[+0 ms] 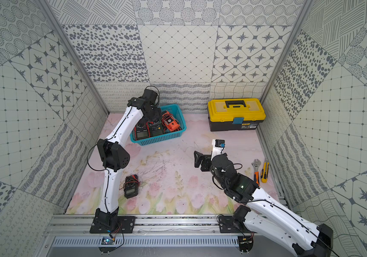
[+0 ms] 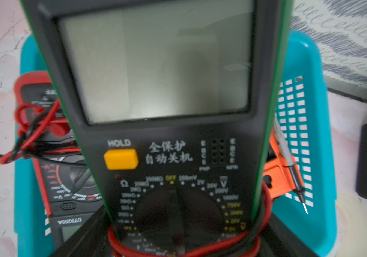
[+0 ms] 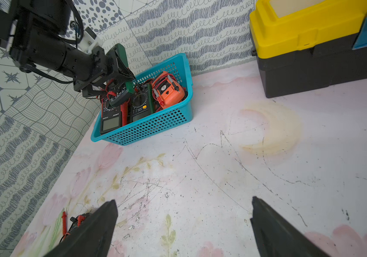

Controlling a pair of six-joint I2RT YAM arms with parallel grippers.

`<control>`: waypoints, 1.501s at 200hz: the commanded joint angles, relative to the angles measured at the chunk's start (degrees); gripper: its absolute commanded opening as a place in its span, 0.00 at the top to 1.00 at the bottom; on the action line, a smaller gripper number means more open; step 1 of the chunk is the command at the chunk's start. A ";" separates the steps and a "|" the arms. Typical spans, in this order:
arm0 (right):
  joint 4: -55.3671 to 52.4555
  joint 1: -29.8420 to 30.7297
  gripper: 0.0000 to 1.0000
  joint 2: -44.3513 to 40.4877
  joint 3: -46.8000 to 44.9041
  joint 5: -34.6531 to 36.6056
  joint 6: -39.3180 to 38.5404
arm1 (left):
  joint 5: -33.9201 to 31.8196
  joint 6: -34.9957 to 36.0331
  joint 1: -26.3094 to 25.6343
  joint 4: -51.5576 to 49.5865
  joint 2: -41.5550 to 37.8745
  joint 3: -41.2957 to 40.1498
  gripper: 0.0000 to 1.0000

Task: Put the multimeter into the basket
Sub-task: Place the multimeter in the basket.

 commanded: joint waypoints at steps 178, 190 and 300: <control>-4.59 0.26 0.02 -1.45 0.45 0.46 0.97 | 1.72 0.58 -0.58 -3.66 1.04 -2.59 0.07; -4.64 0.22 0.02 -1.39 0.38 0.55 0.97 | 3.86 0.41 -0.51 -4.24 0.67 -0.18 0.03; -5.06 0.29 0.02 -2.78 0.14 0.32 0.81 | 1.67 1.54 -0.46 -4.45 -11.79 1.56 0.01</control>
